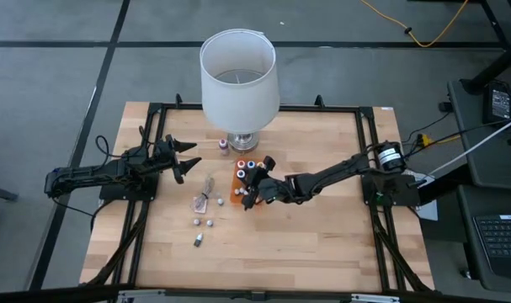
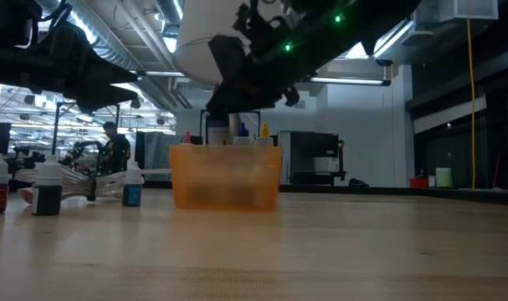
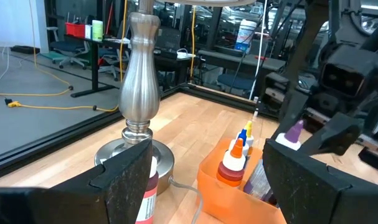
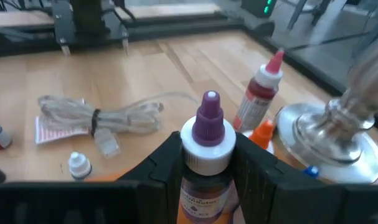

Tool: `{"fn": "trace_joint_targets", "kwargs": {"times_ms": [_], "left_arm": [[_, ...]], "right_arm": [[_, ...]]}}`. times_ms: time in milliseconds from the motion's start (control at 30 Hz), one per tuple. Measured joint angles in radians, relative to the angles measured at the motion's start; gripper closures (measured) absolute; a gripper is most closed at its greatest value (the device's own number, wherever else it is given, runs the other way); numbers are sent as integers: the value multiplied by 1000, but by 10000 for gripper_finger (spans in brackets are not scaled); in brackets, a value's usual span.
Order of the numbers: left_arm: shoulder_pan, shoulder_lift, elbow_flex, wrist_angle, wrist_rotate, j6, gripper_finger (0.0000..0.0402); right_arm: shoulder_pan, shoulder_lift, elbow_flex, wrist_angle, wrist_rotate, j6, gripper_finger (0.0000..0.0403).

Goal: Pick & Place food coloring
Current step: Put the large purple food coloring bottle into the orange bin

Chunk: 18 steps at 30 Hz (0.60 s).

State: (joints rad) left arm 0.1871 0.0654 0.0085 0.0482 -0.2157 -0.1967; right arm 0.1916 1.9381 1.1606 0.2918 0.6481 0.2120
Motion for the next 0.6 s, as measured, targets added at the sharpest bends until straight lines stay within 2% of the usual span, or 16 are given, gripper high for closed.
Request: {"fn": "trace_joint_targets", "kwargs": {"times_ms": [600], "left_arm": [[0, 0, 0, 0, 0, 0, 107]], "right_arm": [[-36, 40, 0, 15, -44, 12, 289]]}}
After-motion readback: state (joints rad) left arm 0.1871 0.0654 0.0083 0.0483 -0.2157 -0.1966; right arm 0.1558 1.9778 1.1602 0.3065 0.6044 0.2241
